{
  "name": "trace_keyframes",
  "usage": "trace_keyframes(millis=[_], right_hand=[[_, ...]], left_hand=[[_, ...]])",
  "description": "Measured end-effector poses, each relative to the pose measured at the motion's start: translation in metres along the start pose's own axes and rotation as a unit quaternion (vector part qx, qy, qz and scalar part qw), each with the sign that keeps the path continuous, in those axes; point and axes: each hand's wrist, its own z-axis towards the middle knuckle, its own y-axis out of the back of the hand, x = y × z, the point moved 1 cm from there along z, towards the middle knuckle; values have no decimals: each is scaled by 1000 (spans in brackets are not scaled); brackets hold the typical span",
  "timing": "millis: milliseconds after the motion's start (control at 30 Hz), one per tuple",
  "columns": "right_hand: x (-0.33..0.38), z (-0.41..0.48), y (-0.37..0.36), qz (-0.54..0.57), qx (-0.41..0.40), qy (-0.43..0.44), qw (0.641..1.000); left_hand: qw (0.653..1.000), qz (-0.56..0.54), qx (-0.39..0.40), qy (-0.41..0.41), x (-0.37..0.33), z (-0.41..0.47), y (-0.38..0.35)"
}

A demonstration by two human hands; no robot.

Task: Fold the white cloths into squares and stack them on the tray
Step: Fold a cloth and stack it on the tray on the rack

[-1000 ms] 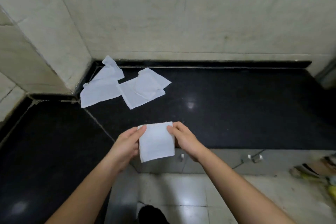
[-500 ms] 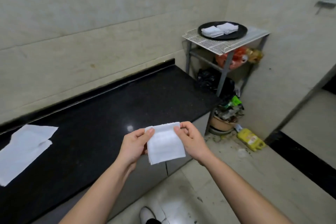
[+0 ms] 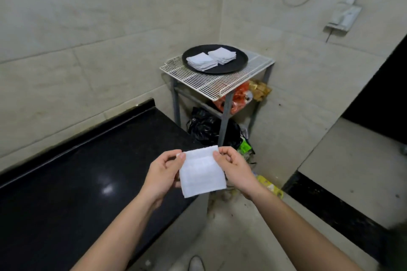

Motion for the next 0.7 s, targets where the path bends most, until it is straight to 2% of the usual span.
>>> trace_keyframes(millis=[167, 333, 467, 700], right_hand=[[51, 95, 53, -10, 5, -9, 1000], [82, 176, 101, 3, -11, 0, 1000], [98, 235, 128, 66, 4, 31, 997], [124, 358, 170, 38, 57, 53, 996]], left_hand=[[998, -27, 64, 3, -54, 103, -34], [995, 9, 90, -46, -103, 185, -68], [995, -32, 65, -63, -128, 238, -95], [994, -66, -19, -88, -160, 337, -137]])
